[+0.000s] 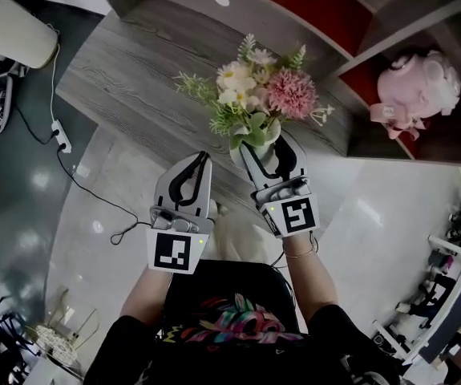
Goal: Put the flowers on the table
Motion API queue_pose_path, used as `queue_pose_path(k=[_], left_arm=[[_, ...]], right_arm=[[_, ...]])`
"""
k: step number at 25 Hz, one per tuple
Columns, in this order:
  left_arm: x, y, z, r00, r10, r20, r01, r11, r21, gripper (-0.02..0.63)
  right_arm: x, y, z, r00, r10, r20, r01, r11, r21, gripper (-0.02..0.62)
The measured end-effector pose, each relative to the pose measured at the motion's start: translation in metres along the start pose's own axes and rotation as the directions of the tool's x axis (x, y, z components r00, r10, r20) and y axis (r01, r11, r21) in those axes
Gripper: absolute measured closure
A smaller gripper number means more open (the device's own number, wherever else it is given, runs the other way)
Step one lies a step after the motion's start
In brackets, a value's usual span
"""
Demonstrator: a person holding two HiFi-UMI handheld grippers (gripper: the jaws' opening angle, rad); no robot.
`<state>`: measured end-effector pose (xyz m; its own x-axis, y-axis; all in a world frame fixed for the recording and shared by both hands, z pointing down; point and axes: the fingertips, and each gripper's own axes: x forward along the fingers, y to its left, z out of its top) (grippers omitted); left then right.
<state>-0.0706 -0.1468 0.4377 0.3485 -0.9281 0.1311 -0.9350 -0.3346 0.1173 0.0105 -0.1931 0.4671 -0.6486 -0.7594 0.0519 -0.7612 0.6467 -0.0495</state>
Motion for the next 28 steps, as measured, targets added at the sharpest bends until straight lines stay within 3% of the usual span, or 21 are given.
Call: queue_pose_path(k=[11,15,18,28], left_arm=[[0.001,-0.001,0.002,1.0,-0.003,-0.003,0.003,1.0,0.006,0.577],[-0.005,-0.003,-0.003,1.0,0.001,-0.007,-0.001,1.0,0.008,0.577],[-0.007,-0.006,-0.006,1.0,-0.003,-0.01,0.003,1.0,0.007,0.577],[-0.022,-0.015,-0.007,1.0,-0.005,-0.007,0.005,1.0,0.005,0.577]], right_arm=[[-0.006,0.002,-0.023,0.999,-0.003,-0.039,0.002,1.0,-0.025,0.333],[-0.009,0.005,-0.018,1.0,-0.01,0.009,0.01,1.0,-0.021,0.331],[-0.015,0.008,-0.028,0.999,0.01,-0.037,-0.012,0.999,-0.047,0.329],[-0.037,0.013,-0.03,1.0,-0.015,-0.024,0.014,0.999,-0.032,0.325]])
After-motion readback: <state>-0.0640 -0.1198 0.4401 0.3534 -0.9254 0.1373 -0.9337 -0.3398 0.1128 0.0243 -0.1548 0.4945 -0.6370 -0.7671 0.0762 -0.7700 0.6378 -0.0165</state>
